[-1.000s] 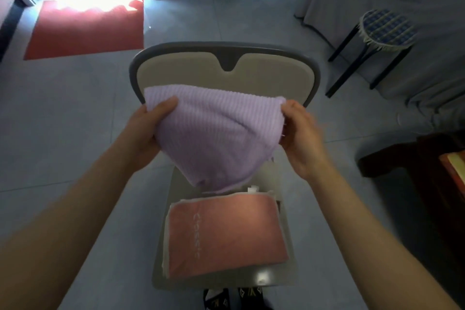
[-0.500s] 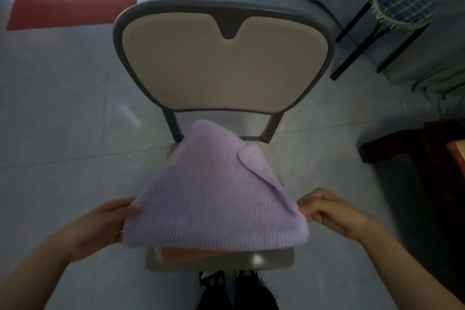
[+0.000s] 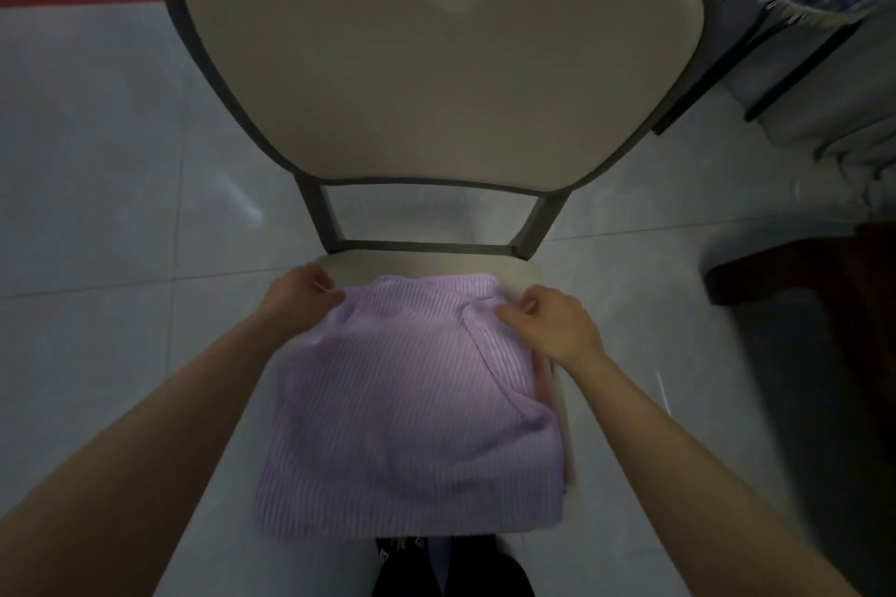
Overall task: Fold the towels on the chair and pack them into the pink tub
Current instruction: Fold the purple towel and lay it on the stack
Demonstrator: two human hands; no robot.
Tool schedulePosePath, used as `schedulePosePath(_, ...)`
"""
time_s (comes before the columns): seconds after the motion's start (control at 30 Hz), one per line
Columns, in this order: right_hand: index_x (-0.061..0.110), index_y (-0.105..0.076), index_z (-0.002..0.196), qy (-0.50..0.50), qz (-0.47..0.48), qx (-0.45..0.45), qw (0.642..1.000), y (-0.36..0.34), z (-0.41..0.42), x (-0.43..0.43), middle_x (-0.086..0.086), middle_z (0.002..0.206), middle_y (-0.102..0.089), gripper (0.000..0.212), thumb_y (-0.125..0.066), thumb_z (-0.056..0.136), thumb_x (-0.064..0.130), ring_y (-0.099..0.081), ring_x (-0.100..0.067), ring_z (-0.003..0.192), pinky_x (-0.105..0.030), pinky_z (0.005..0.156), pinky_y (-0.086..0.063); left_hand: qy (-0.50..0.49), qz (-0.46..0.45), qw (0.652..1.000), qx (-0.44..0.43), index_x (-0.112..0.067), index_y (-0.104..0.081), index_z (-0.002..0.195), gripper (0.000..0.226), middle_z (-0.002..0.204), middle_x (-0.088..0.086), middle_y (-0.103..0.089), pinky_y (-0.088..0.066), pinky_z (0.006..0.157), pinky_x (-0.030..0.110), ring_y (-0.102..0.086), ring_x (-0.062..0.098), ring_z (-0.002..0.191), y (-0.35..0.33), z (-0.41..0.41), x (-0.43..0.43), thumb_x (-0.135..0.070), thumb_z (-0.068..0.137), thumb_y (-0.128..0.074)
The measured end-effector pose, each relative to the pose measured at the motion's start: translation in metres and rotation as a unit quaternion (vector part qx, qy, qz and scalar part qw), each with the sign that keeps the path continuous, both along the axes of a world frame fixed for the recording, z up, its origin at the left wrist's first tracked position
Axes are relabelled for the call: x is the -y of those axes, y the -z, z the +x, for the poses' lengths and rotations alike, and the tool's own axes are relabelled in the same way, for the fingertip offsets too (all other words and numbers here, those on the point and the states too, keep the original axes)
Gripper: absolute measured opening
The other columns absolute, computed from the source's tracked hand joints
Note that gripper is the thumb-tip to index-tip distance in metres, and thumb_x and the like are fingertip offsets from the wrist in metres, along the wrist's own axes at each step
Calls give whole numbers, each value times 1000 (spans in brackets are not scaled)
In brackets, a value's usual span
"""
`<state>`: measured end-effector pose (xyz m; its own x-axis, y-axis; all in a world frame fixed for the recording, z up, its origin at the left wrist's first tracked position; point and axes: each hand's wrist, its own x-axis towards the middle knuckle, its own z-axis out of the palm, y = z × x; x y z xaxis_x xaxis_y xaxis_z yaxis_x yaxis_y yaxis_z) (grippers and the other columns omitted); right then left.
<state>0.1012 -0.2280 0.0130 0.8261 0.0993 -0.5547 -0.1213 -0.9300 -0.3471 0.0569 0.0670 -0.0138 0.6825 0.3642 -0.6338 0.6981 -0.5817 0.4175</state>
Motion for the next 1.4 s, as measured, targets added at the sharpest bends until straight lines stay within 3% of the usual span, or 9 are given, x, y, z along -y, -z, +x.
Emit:
schedulePosePath(0.17, 18, -44, 134, -83, -129, -39, 987, 33, 12, -44, -7, 133, -54, 75, -58, 77, 66, -52, -27, 120, -40, 98, -40, 8, -4, 998, -61, -3, -63, 107, 32, 106, 15, -65, -47, 85, 31, -59, 29, 97, 55, 14, 17, -26, 86, -60)
schedulePosePath(0.43, 19, -63, 90, -36, -35, 20, 999, 32, 23, -36, -4, 91, -66, 9, -59, 82, 19, -63, -25, 86, -26, 68, -45, -114, -52, 992, -21, -3, -59, 102, 46, 100, 14, -63, -45, 79, 35, -60, 31, 98, 68, 21, 35, -35, 75, -76)
schedulePosePath(0.53, 26, -61, 93, 9, 63, 11, 998, 28, 27, -26, 1, 76, -61, 18, -58, 80, 12, -61, -22, 79, -30, 69, -48, -129, -97, 987, -1, -5, -57, 111, 51, 105, 11, -63, -46, 87, 37, -60, 29, 102, 67, 21, 37, -36, 76, -75)
schedulePosePath(0.7, 26, -51, 109, -85, -22, -64, 994, 35, 18, -38, 5, 97, -58, 53, -49, 80, 71, -60, -18, 91, -28, 73, -41, -160, -118, 975, 100, -6, -70, 93, 19, 89, 9, -68, -45, 68, 21, -63, 22, 87, 46, 21, 22, -24, 84, -68)
schedulePosePath(0.9, 26, -63, 91, -178, -113, 40, 977, 28, 13, -58, -2, 90, -65, 21, -49, 92, 40, -61, -20, 81, -25, 67, -38, -75, -166, 973, 139, -23, -58, 116, 34, 89, 7, -70, -47, 71, 24, -64, 18, 82, 22, -12, -16, -13, 86, -66)
schedulePosePath(1.0, 23, -53, 63, -70, 20, 21, 997, 15, 25, -48, 4, 64, -56, 26, -55, 88, 29, -52, -15, 61, -23, 55, -35, -80, -112, 972, 191, -23, -64, 108, 26, 84, 2, -71, -47, 64, 12, -63, 0, 73, 24, -12, -25, -11, 85, -66)
schedulePosePath(1.07, 24, -58, 65, 68, 134, 7, 989, 20, 41, -40, 7, 62, -55, 23, -59, 87, 21, -51, -11, 60, -22, 55, -36, -95, -52, 974, 200, -19, -68, 101, 18, 83, 4, -71, -49, 63, 21, -65, 10, 76, 31, -11, -35, -13, 84, -67)
schedulePosePath(1.27, 18, -47, 54, 30, -28, 11, 999, 91, 55, -28, -4, 73, -56, 31, -61, 82, 16, -52, -20, 67, -25, 61, -37, -65, 63, 992, 91, -7, -63, 84, 4, 91, 20, -67, -45, 74, 33, -63, 34, 89, 83, -14, -49, -9, 83, -60)
schedulePosePath(1.4, 13, -56, 99, 11, -8, 47, 999, 105, 52, -36, -6, 110, -51, 26, -68, 77, 20, -51, -21, 95, -31, 80, -46, -1, 94, 993, 68, 3, -64, 93, 15, 106, 27, -58, -43, 85, 38, -57, 41, 98, 95, -10, -44, -7, 83, -60)
